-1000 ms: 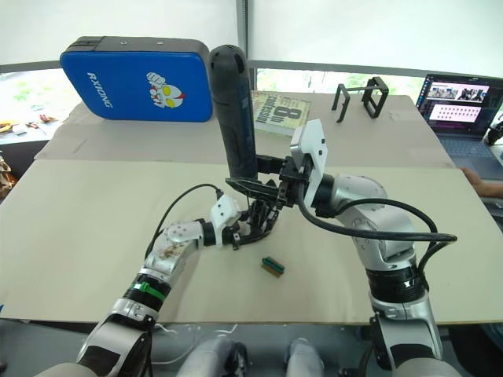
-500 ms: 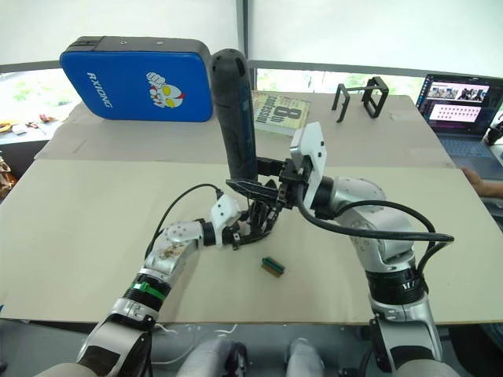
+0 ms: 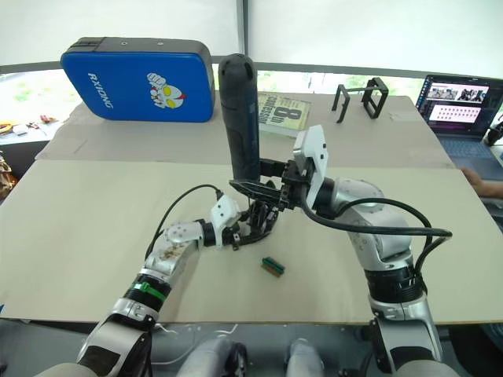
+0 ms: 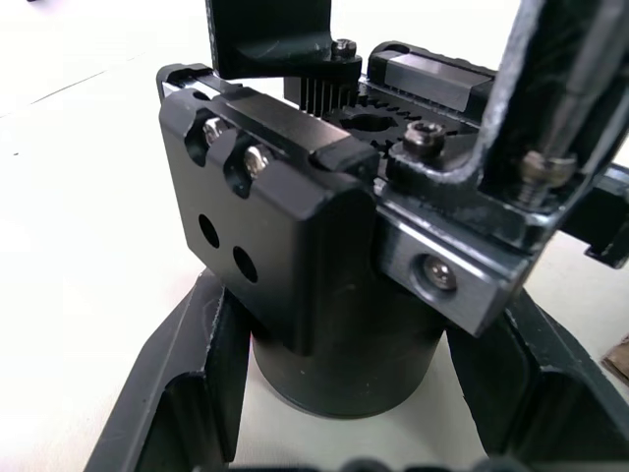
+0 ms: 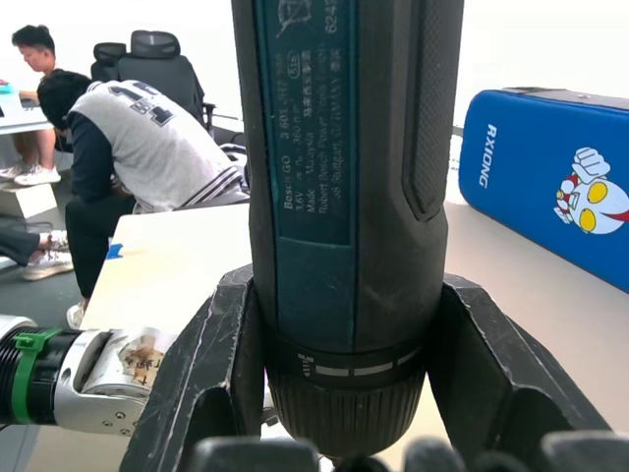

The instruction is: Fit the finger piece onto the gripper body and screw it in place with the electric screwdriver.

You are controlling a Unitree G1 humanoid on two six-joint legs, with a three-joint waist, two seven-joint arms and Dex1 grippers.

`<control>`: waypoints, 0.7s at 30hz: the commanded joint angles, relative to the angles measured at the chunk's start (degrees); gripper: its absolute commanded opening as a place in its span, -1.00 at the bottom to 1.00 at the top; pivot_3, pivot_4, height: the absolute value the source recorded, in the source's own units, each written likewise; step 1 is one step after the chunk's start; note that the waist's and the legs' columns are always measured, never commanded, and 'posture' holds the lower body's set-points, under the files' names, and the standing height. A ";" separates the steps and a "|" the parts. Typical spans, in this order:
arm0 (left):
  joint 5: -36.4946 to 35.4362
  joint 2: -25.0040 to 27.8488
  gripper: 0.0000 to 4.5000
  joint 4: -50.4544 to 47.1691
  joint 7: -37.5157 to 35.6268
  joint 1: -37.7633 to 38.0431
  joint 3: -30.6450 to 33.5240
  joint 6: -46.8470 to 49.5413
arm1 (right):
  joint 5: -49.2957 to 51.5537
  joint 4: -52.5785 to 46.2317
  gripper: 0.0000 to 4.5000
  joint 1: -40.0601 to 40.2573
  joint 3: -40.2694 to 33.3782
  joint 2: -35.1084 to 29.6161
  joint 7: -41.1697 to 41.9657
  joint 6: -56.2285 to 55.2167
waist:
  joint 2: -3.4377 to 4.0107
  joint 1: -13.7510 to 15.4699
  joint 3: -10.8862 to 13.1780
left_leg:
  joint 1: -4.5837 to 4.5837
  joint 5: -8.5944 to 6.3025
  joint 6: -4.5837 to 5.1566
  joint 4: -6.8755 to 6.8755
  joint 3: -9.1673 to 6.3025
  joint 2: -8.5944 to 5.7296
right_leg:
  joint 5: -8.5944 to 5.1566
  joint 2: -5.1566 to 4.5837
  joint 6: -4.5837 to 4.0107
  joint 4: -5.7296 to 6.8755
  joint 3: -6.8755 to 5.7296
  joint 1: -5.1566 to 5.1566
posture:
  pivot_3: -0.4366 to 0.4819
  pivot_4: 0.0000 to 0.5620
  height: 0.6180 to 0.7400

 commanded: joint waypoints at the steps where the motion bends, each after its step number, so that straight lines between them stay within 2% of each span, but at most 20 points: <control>1: -0.56 -0.32 0.04 -0.57 -0.04 -1.62 -0.07 -1.42 | -4.37 3.03 -0.15 1.31 4.42 -2.28 1.69 1.55 | 0.00 0.03 -0.02 | 0.05 0.00 0.00 0.00 0.00 0.00 | 0.00 0.00 0.00 -0.02 0.00 0.05 | -0.05 -0.47 1.00; 8: -0.60 -0.40 0.04 -0.03 0.12 -1.92 0.06 -1.86 | -7.98 5.56 -0.15 1.13 7.01 -3.77 3.38 -1.69 | -0.01 0.05 -0.12 | 0.50 -0.11 -0.18 -0.10 -0.03 0.02 | 0.00 -0.06 -0.01 -0.09 0.03 0.20 | -0.05 -0.47 1.00; 21: -0.67 -0.32 0.04 -0.15 0.22 -1.76 -0.07 -2.05 | -8.13 6.36 -0.15 2.27 7.90 -4.63 3.68 -0.90 | -0.03 0.10 -0.32 | 0.52 -0.19 -0.32 -0.10 -0.09 0.04 | 0.00 -0.16 -0.01 -0.08 0.04 0.20 | -0.05 -0.47 1.00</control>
